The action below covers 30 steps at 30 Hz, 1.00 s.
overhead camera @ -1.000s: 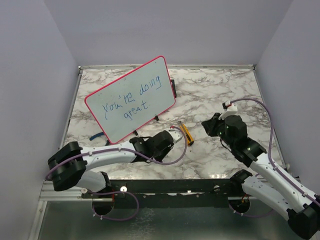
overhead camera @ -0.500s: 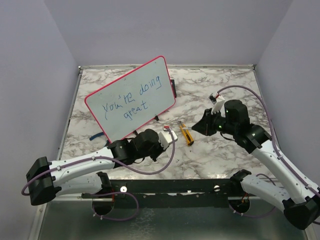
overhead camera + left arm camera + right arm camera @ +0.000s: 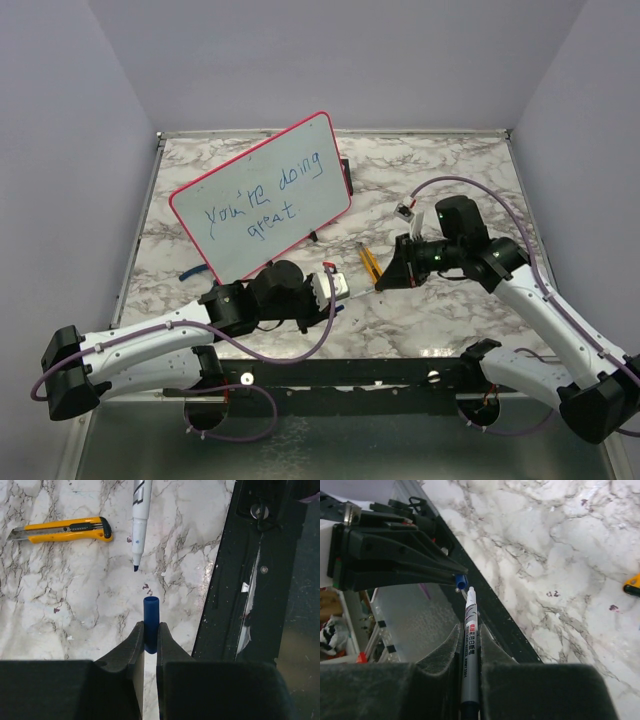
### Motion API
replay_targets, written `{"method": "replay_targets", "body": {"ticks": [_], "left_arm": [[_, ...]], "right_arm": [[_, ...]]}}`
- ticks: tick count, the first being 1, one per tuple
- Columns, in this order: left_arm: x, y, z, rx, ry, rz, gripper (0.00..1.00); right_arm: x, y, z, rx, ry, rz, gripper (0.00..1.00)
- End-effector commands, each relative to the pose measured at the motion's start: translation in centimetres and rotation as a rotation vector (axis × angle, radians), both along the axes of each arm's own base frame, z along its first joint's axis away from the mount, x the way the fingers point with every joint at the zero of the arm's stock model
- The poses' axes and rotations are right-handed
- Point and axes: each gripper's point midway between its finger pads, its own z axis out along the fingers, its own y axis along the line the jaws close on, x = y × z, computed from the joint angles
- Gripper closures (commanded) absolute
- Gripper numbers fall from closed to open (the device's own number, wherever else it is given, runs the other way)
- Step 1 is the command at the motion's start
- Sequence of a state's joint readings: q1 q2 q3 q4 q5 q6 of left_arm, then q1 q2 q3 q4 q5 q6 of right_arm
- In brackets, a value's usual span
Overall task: Write a sentence on the whiteboard
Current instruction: Close the whiteboard marker at the center of the board.
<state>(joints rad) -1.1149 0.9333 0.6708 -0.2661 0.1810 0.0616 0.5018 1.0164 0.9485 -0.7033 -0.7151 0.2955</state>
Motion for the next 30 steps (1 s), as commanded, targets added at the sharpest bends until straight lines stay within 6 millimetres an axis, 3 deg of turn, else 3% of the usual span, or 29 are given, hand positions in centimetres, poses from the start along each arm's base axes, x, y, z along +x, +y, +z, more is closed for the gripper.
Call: {"method": "replay_targets", "body": {"ticks": [1, 11, 30], "left_arm": [[-1.4, -0.6, 0.3, -0.032, 0.017, -0.081, 1.0], [-1.6, -0.7, 0.2, -0.032, 0.026, -0.09, 1.0], [-1.8, -0.8, 0.0, -0.028, 0.039, -0.103, 1.0]], "right_arm": [[-2.1, 0.8, 0.7, 0.086, 0.07, 0.11, 1.0], [-2.2, 0.8, -0.8, 0.068, 0.102, 0.136, 1.0], [-2.1, 1.3, -0.6, 0.103, 0.098, 0.153, 1.0]]}}
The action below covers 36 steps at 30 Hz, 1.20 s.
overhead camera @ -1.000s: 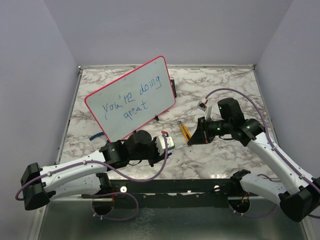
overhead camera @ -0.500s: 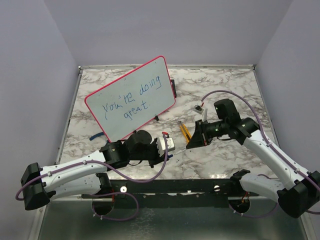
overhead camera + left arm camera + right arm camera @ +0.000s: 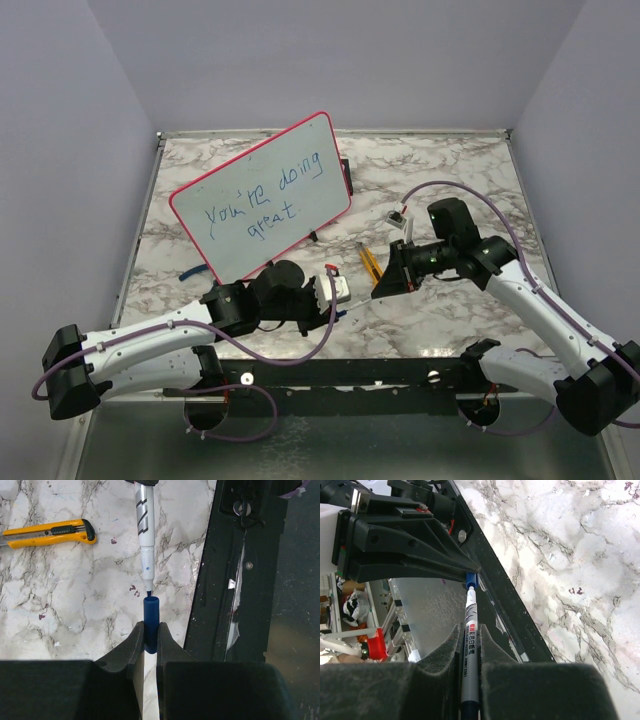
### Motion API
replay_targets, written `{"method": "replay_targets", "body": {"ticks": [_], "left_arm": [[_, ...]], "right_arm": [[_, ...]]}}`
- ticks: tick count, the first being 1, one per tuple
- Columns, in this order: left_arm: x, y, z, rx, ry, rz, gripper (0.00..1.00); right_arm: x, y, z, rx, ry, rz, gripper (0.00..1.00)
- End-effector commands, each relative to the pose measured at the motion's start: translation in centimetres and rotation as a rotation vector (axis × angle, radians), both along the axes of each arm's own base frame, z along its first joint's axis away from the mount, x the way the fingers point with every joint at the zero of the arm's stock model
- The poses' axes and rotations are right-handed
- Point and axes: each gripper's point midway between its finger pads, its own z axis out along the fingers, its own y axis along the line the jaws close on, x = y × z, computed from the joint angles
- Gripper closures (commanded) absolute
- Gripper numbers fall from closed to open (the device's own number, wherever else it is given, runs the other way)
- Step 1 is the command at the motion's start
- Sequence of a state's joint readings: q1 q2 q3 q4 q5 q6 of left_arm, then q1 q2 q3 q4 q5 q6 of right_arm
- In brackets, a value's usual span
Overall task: Write a sentence on the whiteboard
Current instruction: Close the whiteboard marker at the center of the board.
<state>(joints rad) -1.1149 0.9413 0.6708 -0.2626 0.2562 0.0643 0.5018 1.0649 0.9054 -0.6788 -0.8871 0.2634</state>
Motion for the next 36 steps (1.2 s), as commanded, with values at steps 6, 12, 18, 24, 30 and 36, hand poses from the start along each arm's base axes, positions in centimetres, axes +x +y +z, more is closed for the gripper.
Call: {"method": "replay_targets", "body": {"ticks": [6, 12, 18, 24, 30, 36], "left_arm": [[-0.6, -0.3, 0.3, -0.025, 0.001, -0.034, 1.0], [-0.5, -0.3, 0.4, -0.025, -0.002, -0.033, 1.0], [-0.4, -0.4, 0.6, -0.029, -0.006, -0.033, 1.0], [-0.5, -0.6, 1.0, -0.044, -0.006, -0.033, 1.0], [-0.6, -0.9, 1.3, -0.061, -0.003, -0.042, 1.0], [-0.4, -1.1, 2.3, -0.099, -0.013, -0.028, 1.0]], "right_arm": [[0.0, 0.3, -0.2, 0.027, 0.014, 0.018, 1.0], [0.0, 0.4, -0.2, 0.031, 0.016, 0.023, 1.0], [-0.2, 0.6, -0.5, 0.05, 0.037, 0.036, 1.0], [-0.4, 0.9, -0.5, 0.077, 0.052, 0.048, 1.0], [-0.5, 1.3, -1.0, 0.114, 0.078, 0.053, 1.0], [-0.8, 1.5, -1.9, 0.119, 0.109, 0.057, 1.0]]}}
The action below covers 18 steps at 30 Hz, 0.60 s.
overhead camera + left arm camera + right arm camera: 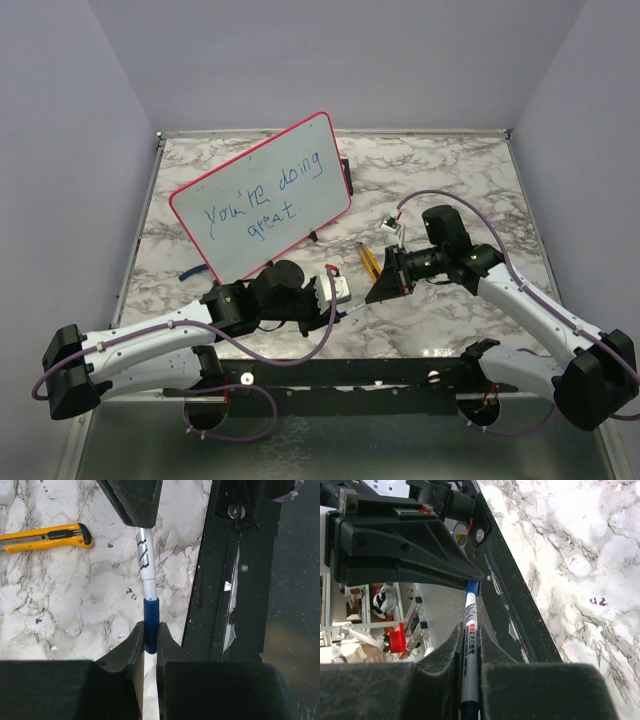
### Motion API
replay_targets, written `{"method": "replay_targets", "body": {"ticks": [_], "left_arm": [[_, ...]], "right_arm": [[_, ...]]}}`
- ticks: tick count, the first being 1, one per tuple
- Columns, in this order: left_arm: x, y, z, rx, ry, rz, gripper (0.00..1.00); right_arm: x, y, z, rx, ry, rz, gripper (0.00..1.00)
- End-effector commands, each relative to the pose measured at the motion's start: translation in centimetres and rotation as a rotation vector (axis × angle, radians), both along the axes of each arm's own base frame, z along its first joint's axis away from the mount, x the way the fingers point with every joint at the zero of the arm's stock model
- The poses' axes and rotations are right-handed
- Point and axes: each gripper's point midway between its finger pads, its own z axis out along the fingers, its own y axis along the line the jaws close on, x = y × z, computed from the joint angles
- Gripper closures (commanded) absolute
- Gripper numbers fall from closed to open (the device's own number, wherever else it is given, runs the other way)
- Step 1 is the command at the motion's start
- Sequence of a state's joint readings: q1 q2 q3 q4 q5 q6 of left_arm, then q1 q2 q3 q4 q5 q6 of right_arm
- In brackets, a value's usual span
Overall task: Write a sentence on the whiteboard
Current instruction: Close the whiteboard marker at the center of the board.
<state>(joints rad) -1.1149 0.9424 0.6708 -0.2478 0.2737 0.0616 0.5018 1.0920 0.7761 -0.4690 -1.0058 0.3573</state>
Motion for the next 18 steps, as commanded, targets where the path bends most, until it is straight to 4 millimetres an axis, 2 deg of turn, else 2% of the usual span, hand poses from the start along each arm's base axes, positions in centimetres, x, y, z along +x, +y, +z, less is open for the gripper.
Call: {"method": "replay_targets", "body": {"ticks": [1, 10, 18], "left_arm": [[-0.1, -0.9, 2.2, -0.09, -0.017, -0.01, 1.0], [0.4, -1.5, 2.9, -0.124, -0.013, 0.022, 1.0], [0.7, -2.2, 3.1, -0.138, -0.014, 0.024, 1.0]], "right_arm": [[-0.3, 0.3, -0.5, 0.02, 0.031, 0.018, 1.0], [-1.1, 1.3, -1.4, 0.044, 0.067, 0.047, 1.0], [-1.3, 1.9, -1.5, 0.088, 0.085, 0.038, 1.0]]}}
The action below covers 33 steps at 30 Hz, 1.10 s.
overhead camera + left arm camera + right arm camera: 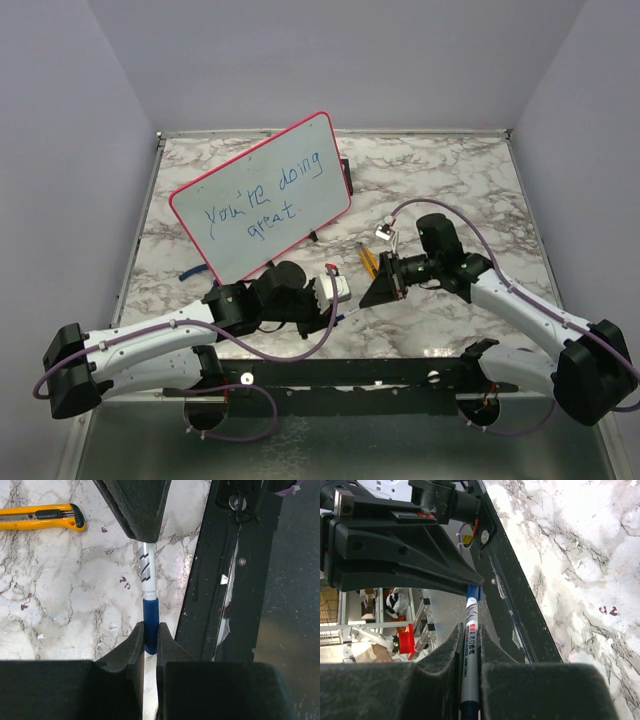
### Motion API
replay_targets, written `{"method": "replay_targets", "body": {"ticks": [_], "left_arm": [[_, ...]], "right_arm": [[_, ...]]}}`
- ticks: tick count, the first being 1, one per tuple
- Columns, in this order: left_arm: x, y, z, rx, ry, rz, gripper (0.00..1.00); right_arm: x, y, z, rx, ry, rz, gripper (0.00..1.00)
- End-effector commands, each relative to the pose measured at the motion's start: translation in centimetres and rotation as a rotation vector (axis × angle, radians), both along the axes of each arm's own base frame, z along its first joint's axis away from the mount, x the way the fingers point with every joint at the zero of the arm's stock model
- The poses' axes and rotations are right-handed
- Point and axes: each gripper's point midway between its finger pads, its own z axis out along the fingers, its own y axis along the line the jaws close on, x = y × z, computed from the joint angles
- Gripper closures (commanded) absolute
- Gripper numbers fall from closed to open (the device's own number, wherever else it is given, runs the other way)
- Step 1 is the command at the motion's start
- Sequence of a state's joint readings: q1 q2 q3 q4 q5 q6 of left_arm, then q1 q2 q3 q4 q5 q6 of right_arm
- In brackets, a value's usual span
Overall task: Write a sentence on the whiteboard
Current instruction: Close the whiteboard marker at the center of the board.
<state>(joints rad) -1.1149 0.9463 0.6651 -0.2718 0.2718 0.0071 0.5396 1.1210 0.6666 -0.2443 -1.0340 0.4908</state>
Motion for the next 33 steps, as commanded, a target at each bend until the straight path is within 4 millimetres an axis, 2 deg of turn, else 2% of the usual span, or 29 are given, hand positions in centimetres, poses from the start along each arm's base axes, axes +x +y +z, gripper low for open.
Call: {"method": "replay_targets", "body": {"ticks": [1, 11, 26, 33], "left_arm": [[1.1, -2.7, 3.9, -0.166, -0.067, 0.003, 1.0], [1.6, -3.6, 4.4, -0.193, -0.057, 0.027, 1.0], [2.6, -3.9, 7.3, -0.311, -0.109, 0.079, 1.0], [2.8, -4.1, 7.6, -0.32, -0.116, 0.081, 1.0]], "right_arm": [[-1.0, 0.7, 0.1, 0.041, 0.03, 0.029, 1.0], [-2.1, 1.3, -1.1, 0.007, 0.04, 0.06, 1.0], [-3.4, 2.4, -2.2, 0.004, 0.068, 0.091, 1.0], [-4.3, 3.5, -2.3, 0.013, 0.073, 0.126, 1.0]]}}
